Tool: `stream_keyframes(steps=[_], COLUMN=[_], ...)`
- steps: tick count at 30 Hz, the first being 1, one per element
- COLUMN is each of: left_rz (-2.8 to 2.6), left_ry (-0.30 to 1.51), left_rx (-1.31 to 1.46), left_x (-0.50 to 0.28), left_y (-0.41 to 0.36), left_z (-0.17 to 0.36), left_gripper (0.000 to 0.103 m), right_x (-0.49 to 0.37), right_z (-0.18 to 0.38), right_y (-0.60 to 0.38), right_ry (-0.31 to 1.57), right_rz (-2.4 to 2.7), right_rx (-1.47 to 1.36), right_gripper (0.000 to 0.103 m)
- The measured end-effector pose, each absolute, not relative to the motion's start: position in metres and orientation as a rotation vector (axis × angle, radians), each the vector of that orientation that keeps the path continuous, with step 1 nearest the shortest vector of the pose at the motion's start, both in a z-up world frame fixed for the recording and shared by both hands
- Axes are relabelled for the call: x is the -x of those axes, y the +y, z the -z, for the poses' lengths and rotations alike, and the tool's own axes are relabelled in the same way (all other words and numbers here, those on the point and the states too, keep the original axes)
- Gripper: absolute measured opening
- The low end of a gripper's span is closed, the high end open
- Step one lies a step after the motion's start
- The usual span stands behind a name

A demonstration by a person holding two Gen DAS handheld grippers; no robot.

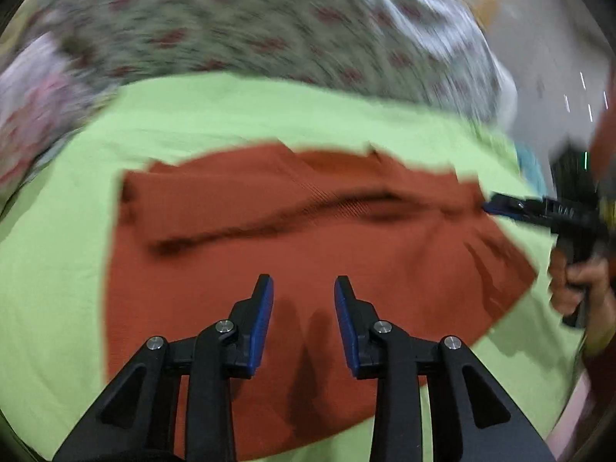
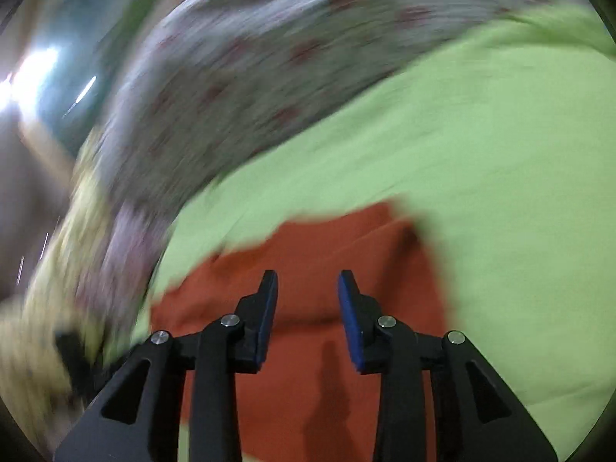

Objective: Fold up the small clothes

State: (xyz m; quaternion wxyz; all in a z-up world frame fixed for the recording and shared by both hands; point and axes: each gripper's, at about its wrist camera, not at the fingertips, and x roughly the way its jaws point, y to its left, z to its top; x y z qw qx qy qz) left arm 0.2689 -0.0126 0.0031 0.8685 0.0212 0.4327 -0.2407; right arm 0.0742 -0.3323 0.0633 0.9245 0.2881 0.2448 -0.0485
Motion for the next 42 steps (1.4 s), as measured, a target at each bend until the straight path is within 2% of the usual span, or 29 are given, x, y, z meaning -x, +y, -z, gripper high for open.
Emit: stream_keyframes(steps=[5,7,11,16,24,29,36,42], left_rz=[0.449,0.397,0.156,0.052,0.158,0.221,0.173,0.121], left_ry=[0.99,0.998,0.973,0.94,0.918,0.962,0.97,0.962], left_rx=[-0.172,-0.188,-0.133,0.096,0.172,0.199,0.258,0.361], left_x=[-0.305,-0.333,-0.401,-0.431,-0.353,-0.285,-0.243,-0.204], left_y=[-0.038,-0.036,-0.007,0.038,0.054,0.062,0.092,0.116], left_z=[0.021,0.023,0.01,-0.015,-0.022,0.0,0.011,0.005], left_gripper=[0.035,0.035,0.034,0.04,0.041,0.042,0.042,0.042], right_x=[-0.128,-0.145,-0.173,-0.165,-0.128,-0.09,-0.033,0.011], right_z=[-0.036,-0.032,-0.04,-0.063,-0.059,-0.034,-0.001,-0.001], right_y=[-0.261,-0.264,-0.318,-0.381,-0.349,-0.313,-0.311,-0.311], right_ry=[0.825,0.858,0.791,0.573,0.535,0.586,0.638,0.569], right_rz=[-0.059,0.01,0.297,0.521,0.411,0.328,0.458,0.494], right_rx=[-0.304,-0.231,-0.252,-0.43,-0.461,-0.471,-0.488,-0.56], right_gripper=[0.035,0.035,0.035,0.036,0.041,0.045,0.048,0.048])
